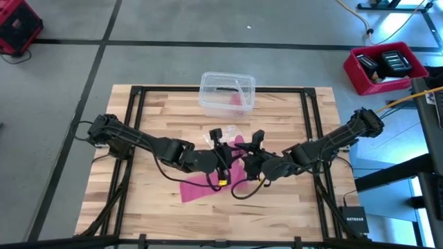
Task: Roll bandage
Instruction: Roll the pink bandage
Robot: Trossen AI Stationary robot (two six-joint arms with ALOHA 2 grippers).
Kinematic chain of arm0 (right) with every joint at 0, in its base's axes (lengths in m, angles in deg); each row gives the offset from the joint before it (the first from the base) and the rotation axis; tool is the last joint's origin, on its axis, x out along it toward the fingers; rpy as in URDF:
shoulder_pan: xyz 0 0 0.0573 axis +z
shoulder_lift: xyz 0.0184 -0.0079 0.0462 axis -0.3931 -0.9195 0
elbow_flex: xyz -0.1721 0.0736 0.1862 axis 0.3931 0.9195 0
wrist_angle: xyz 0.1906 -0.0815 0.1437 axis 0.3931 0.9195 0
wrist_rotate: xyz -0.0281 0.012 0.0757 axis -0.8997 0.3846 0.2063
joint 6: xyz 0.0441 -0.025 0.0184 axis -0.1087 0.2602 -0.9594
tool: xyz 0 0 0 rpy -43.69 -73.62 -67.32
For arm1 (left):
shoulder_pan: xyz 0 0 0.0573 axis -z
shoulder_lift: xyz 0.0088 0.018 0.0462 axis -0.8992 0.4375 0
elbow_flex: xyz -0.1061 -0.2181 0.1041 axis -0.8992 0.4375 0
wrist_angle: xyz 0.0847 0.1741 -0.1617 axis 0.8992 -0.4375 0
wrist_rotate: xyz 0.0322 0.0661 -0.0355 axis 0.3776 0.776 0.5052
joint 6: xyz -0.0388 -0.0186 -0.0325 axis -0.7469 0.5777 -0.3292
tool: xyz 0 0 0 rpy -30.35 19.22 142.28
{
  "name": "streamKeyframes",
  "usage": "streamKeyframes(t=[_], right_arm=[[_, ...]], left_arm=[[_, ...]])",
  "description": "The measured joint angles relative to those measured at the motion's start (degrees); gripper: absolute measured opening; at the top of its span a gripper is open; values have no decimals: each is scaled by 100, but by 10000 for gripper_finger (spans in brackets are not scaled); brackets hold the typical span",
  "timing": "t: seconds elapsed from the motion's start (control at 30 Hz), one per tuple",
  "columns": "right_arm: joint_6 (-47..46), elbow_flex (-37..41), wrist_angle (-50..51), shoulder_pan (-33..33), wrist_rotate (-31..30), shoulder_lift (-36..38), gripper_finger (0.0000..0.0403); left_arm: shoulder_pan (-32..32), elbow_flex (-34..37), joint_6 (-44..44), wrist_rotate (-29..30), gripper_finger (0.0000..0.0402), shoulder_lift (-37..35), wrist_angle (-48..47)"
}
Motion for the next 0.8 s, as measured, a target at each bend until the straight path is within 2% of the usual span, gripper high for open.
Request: streamKeyframes(t=[0.17, 0.3, 0.8], right_arm=[[-153, 7, 166, -1, 3, -5, 117], [-507, 7, 375, -4, 21, -7, 118], [-1010, 0, 821, 2, 404, -4, 119]], left_arm=[[-2, -8, 48, 30, 72, 71, -208], [37, 2, 78, 329, 72, 80, -322], [-7, 16, 115, 423, 72, 130, -707]])
